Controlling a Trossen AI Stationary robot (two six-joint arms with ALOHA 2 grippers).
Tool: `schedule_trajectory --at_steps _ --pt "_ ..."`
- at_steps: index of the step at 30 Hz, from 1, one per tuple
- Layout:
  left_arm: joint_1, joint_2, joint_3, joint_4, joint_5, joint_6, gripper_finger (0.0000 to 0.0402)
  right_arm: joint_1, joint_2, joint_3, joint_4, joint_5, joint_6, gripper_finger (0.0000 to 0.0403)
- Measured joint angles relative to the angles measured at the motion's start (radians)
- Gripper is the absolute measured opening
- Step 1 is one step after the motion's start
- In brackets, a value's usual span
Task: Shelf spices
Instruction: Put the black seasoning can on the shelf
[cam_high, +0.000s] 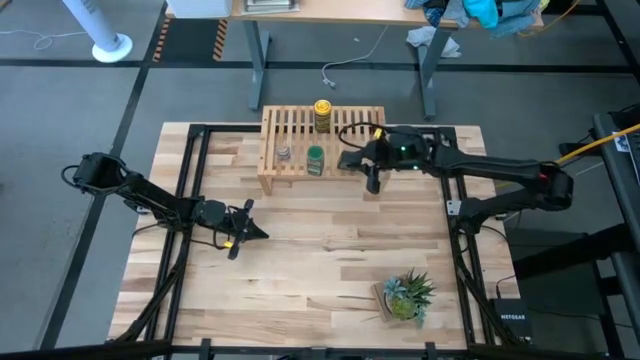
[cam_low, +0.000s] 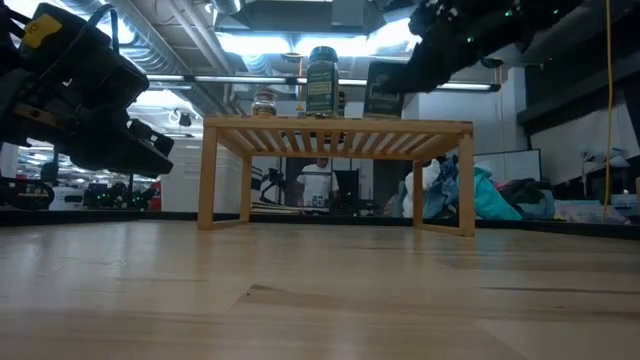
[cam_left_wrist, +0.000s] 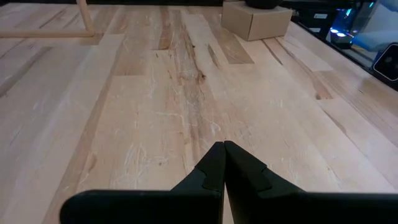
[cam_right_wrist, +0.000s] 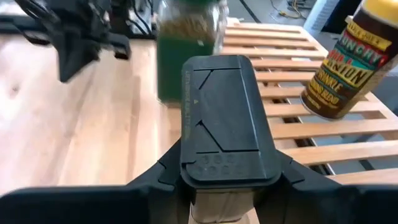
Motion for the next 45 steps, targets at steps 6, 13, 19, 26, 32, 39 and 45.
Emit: schedule_trajectory --at_steps 6,13,19,26,32,39,45 --pt "0.000 0.000 0.000 0.000 0.000 -0.019 0.0000 0.000 0.041 0.003 0.026 0.030 -0.020 0.0125" --pt "0.000 0.000 0.000 0.000 0.000 -0.020 0.0000 0.000 0.045 0.002 0.039 0.031 -0.021 0.0143" --pt "0.000 0.000 0.000 -0.013 -0.008 -0.053 0.0000 0.000 0.046 0.001 0.035 0.033 -0.020 0.0166" --pt "0.000 0.000 0.000 -0.078 -0.014 -0.174 0.0000 0.002 0.046 0.001 0.036 0.033 -0.020 0.0171" --pt "0.000 0.000 0.000 -0.079 -0.019 -0.204 0.0000 0.002 0.046 0.000 0.040 0.033 -0.020 0.0172" --pt "0.000 0.000 0.000 -0.077 -0.023 -0.187 0.0000 0.002 0.045 -0.001 0.061 0.033 -0.020 0.0172" --pt "0.000 0.000 0.000 -0.077 -0.036 -0.186 0.0000 0.002 0.044 -0.001 0.126 0.034 -0.020 0.0173"
